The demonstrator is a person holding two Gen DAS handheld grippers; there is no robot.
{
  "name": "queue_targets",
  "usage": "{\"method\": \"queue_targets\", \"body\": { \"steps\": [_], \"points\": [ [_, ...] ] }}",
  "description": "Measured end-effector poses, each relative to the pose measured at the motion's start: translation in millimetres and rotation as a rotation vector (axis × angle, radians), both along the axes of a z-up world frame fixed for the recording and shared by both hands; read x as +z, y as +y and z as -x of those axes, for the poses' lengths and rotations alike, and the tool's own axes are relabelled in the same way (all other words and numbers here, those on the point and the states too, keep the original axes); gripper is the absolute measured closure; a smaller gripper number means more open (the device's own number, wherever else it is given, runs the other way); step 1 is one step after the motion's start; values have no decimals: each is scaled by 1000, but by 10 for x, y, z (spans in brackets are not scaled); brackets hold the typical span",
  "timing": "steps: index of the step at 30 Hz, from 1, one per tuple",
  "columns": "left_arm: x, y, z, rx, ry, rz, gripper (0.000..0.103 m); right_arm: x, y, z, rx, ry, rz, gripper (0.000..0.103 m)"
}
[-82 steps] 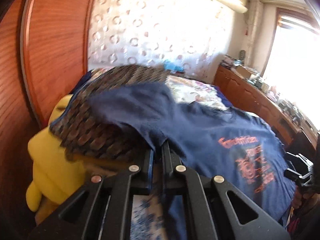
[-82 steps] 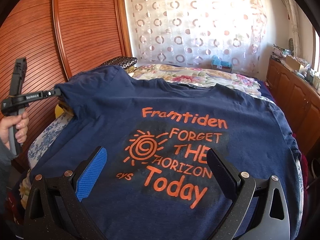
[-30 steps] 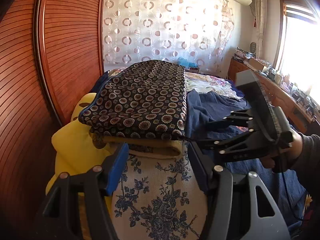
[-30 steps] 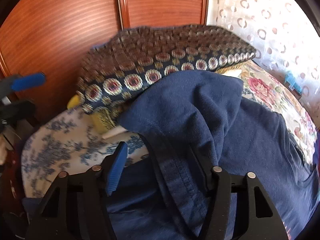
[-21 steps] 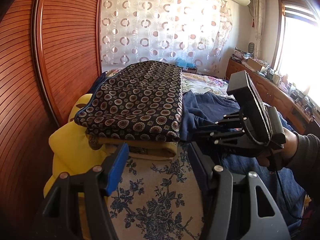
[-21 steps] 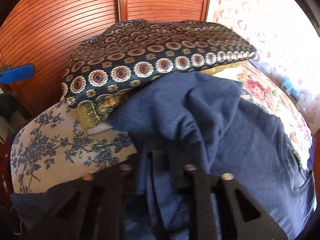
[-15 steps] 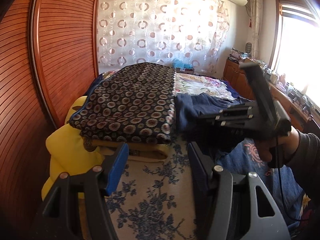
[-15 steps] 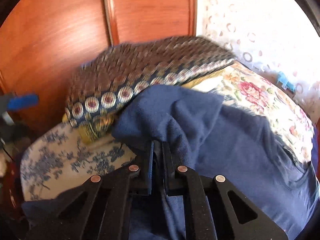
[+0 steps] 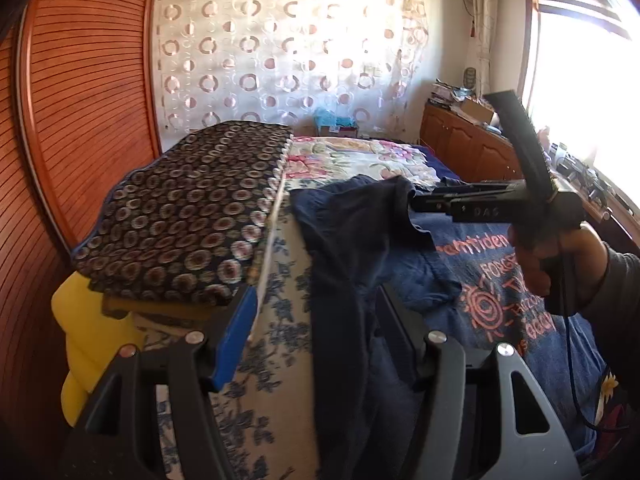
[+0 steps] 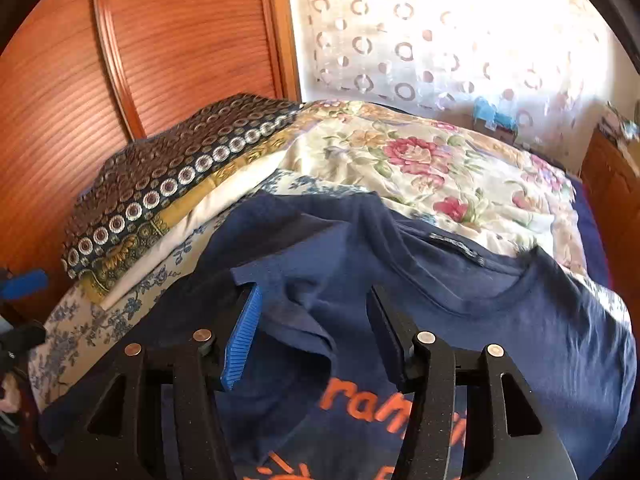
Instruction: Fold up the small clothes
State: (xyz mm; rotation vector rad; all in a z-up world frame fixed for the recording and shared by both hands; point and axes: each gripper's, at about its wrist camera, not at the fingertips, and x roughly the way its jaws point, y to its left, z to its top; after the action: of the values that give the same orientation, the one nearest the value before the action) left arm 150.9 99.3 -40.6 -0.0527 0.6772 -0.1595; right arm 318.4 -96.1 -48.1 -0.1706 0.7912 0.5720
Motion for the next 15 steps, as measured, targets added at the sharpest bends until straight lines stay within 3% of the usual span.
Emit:
{"method": "queue_targets", "body": {
  "steps": [4,8,15],
  "points": [
    [-10,-161,-84,-24,10,-17,42,87,-247,82,-18,-22,-4,45],
    [-30,-368,-197,-51,22,-31,42,139,-605,216,-51,-32,-7,36],
    [-94,-652,-496,-72,43,-80,42,167,-1268,414,-126,-31,-22,35]
  ]
}}
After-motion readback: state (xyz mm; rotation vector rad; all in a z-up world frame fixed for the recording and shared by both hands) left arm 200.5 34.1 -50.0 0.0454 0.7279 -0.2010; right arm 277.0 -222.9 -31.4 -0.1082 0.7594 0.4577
